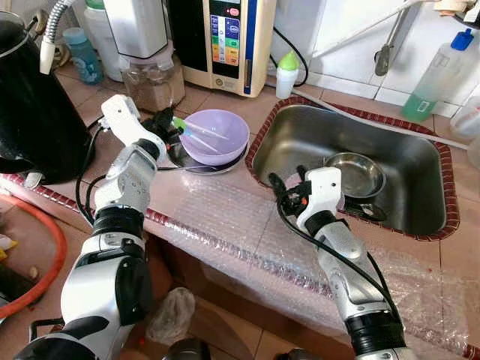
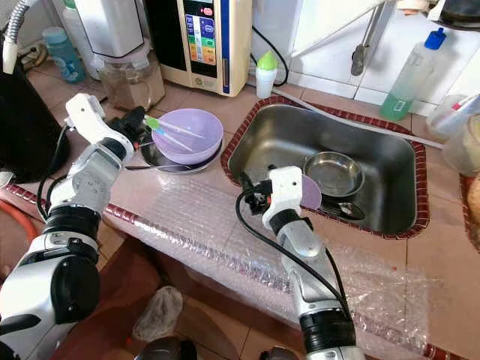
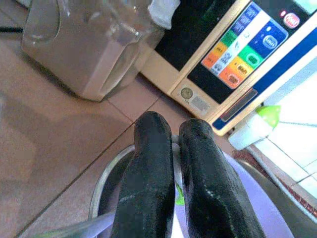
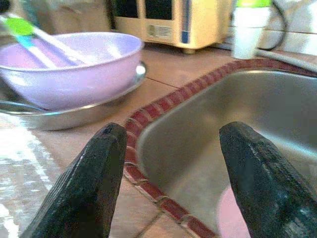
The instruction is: Kitchen organization
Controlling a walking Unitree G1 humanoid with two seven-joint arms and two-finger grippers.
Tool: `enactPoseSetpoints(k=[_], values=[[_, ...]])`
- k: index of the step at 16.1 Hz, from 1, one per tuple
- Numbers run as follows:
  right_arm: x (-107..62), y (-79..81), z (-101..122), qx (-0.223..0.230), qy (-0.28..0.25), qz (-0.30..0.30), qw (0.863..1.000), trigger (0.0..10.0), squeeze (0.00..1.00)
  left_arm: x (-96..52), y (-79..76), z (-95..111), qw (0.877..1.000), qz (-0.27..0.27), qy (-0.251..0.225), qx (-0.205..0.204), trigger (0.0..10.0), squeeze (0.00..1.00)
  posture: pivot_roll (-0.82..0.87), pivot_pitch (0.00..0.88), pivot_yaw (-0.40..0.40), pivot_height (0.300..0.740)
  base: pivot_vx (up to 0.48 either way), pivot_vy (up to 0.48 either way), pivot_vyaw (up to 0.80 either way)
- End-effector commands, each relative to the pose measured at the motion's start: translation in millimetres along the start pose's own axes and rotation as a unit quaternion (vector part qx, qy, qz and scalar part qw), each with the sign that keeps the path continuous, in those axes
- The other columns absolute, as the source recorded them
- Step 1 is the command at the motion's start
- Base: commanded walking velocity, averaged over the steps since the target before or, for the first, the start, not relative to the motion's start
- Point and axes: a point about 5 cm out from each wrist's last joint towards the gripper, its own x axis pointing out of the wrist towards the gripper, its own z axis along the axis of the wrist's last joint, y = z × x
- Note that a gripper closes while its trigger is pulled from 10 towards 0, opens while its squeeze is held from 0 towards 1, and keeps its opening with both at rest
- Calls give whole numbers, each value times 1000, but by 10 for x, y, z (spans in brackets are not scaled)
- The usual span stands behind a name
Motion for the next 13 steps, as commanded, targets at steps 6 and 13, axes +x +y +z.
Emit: enactPoseSetpoints(k=[6,13], values=[[42,24,171,22,-29,75,996,10000,0,14,-172,284,998,-29,-46,10,0,0,-34,4,43,740,0,0,0],[156,-138,444,-54,-80,33,995,10000,0,-42,-935,514,973,-197,-92,80,0,0,-30,4,42,740,0,0,0]])
